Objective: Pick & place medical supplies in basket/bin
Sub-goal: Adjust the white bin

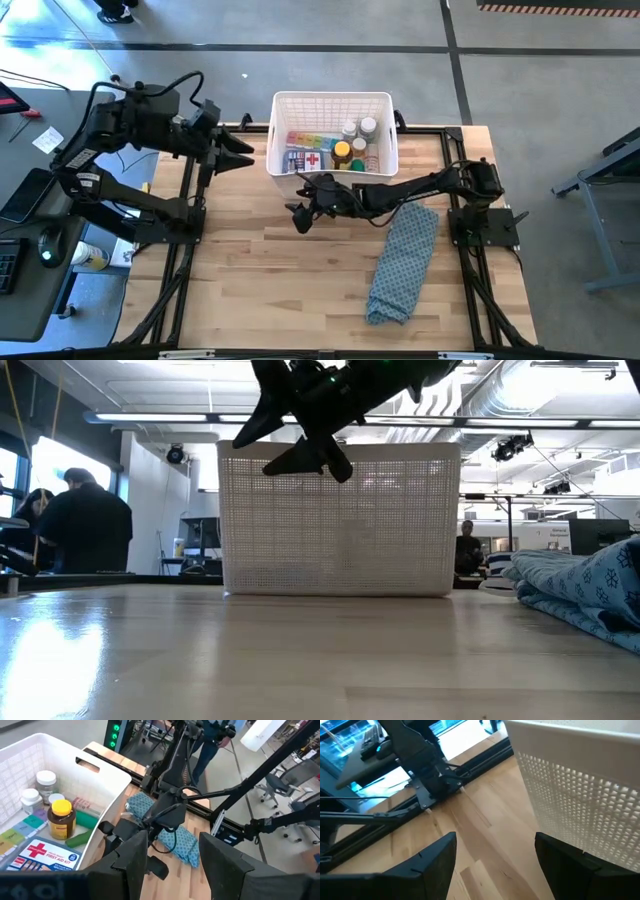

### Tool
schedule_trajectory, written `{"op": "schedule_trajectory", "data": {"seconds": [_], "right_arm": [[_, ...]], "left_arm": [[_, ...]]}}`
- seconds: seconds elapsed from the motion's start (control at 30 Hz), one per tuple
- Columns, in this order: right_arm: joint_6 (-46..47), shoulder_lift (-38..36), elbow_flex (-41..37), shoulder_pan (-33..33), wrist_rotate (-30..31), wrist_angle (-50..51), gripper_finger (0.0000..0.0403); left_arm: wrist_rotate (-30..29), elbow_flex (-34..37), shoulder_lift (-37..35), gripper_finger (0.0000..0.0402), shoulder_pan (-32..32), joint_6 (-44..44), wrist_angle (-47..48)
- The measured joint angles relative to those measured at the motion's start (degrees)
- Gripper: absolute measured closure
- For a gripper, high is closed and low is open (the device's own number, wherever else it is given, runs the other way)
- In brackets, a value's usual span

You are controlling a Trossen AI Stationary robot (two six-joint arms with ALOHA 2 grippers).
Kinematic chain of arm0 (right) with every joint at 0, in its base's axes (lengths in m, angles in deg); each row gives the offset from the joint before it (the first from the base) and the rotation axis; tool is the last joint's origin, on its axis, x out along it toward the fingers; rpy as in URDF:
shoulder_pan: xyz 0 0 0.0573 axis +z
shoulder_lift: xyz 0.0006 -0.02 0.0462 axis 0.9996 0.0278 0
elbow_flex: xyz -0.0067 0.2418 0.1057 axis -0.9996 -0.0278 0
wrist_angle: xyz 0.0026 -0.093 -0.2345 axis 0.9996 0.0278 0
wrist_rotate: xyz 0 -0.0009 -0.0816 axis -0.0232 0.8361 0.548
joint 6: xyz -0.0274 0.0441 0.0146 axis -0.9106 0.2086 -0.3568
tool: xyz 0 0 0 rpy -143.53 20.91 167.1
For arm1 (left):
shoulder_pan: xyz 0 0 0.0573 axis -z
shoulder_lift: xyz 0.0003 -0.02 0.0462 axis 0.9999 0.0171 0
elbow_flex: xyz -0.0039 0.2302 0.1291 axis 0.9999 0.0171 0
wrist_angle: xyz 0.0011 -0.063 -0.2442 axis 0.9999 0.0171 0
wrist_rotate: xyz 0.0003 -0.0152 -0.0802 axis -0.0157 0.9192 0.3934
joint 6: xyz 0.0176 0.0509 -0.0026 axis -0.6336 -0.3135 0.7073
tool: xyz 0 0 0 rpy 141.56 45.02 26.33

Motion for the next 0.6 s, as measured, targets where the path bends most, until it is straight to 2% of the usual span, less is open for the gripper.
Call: {"op": "schedule_trajectory", "data": {"seconds": [0.27,0.47,0.6], "right_arm": [[-1.5,0.1,-0.1,-0.4,2.1,0.2,0.0144],[2.0,0.0,-0.1,-0.1,-5.2,-1.6,0.0144],[4.0,-0.2,-0.1,2.1,-7.5,-3.4,0.0144]], "left_arm": [[-0.1,0.0,0.5,0.019,0.0,1.5,-2.4],[-0.1,0.0,0.5,0.019,0.0,1.9,-2.2],[-0.1,0.0,0.5,0.019,0.0,0.9,-1.7]]}}
